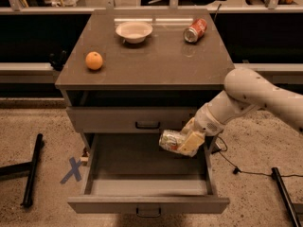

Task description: Place 7up can into middle drawer

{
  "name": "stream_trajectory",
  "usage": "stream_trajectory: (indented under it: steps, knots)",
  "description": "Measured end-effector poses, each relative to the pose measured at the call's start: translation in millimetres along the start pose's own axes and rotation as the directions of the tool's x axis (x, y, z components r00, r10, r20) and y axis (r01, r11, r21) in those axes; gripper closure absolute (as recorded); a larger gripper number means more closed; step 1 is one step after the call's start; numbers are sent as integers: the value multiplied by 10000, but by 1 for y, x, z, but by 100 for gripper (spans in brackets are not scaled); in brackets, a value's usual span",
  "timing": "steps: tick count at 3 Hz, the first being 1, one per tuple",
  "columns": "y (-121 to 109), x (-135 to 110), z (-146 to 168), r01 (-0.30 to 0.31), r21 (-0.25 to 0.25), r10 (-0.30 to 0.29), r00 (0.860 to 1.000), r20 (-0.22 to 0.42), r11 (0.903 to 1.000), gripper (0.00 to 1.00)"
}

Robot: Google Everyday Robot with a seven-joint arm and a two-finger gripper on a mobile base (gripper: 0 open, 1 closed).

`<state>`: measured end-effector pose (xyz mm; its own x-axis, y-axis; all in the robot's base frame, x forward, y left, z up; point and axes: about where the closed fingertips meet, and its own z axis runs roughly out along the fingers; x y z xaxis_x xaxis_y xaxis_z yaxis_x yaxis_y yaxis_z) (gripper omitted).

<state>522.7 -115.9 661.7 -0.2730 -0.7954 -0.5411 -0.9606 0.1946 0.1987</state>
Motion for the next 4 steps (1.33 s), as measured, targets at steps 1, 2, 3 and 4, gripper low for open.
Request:
stream_trajectory:
  steps: [1, 2, 3, 4]
  knots:
    - [-8, 11, 33, -310, -340, 306, 9995, -115, 9989, 100]
    - [-15, 20, 61, -560, -555, 546, 9982, -267, 9969, 100]
    - [-21, 36, 94, -1135, -485, 1102, 9917, -657, 9924, 100]
    - [-24, 46, 112, -1592, -292, 1564, 9844, -802, 9868, 100]
